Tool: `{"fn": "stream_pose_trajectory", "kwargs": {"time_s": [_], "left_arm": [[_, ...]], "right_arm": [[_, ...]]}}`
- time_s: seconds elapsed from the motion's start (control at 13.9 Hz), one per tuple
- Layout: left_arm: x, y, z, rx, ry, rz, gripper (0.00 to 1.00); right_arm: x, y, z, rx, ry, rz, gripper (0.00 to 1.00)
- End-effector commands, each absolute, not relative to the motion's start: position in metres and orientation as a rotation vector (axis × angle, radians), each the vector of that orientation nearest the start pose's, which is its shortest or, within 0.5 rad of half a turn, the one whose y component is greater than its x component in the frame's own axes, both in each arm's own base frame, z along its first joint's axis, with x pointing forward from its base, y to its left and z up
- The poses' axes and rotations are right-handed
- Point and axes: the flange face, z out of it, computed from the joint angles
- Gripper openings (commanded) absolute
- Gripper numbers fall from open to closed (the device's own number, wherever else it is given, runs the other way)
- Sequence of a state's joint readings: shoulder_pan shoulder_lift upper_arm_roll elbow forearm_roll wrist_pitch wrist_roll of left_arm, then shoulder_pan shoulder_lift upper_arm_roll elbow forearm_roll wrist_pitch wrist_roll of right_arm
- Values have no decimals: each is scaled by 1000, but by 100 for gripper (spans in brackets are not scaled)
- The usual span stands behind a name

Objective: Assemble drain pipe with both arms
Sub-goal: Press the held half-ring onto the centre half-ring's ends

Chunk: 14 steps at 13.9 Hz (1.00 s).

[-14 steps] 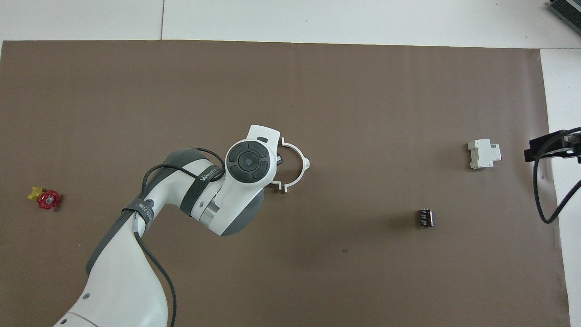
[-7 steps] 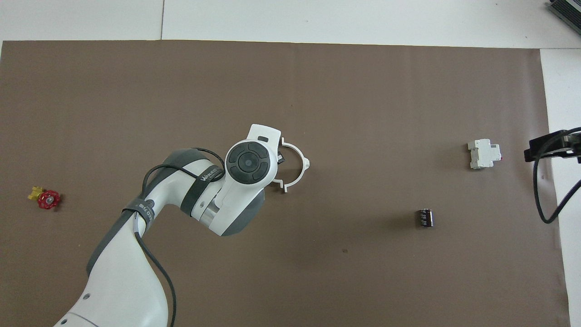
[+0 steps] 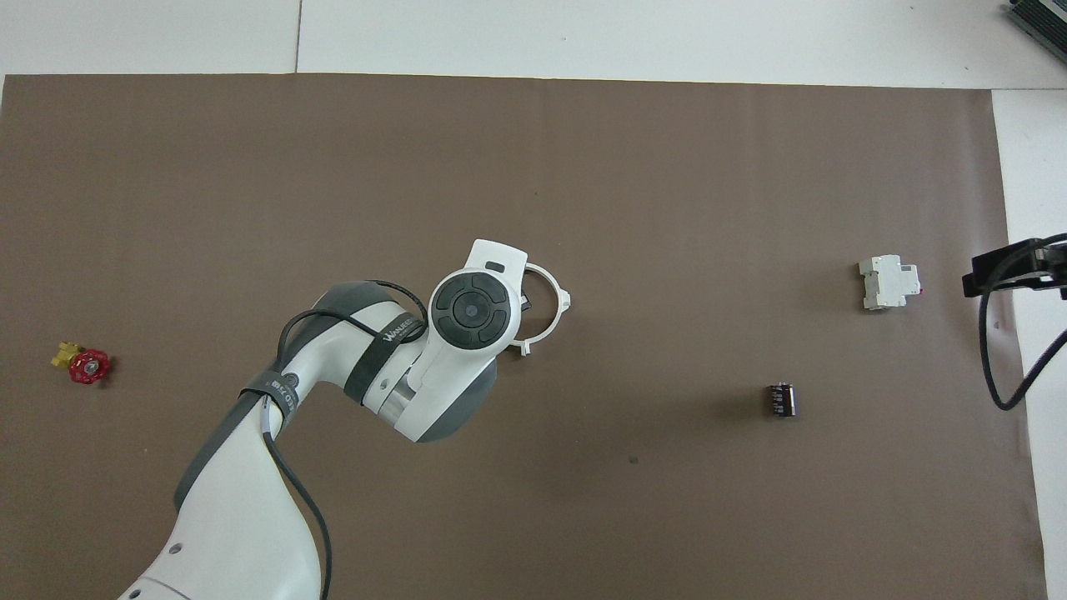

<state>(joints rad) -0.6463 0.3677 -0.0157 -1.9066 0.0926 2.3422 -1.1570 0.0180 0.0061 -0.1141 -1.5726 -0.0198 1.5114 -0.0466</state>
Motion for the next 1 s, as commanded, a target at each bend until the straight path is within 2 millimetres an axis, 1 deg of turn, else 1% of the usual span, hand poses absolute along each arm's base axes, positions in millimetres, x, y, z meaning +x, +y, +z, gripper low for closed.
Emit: {"fn": "stream_pose_trajectory", "kwargs": {"time_s": [0.0, 0.14, 0.22, 0.29, 0.36, 0.93], "left_arm": [[497, -385, 311, -3058, -683, -162, 0], [498, -385, 312, -3060, -681, -164, 0], [498, -385, 312, -3060, -681, -164, 45], [498, -385, 312, -3060, -680, -167, 87], [498, -385, 312, -3060, -674, -170, 100], [498, -384, 312, -3055, -656, -182, 100]], "right_arm": [[539, -54, 616, -3147, 104, 108, 100], [539, -53, 616, -3147, 102, 108, 100], [539, -54, 616, -3147, 104, 108, 100], [539, -53, 616, -3147, 102, 108, 100], [539, -54, 616, -3147, 104, 108, 100], [539, -53, 616, -3146, 104, 105, 100]]}}
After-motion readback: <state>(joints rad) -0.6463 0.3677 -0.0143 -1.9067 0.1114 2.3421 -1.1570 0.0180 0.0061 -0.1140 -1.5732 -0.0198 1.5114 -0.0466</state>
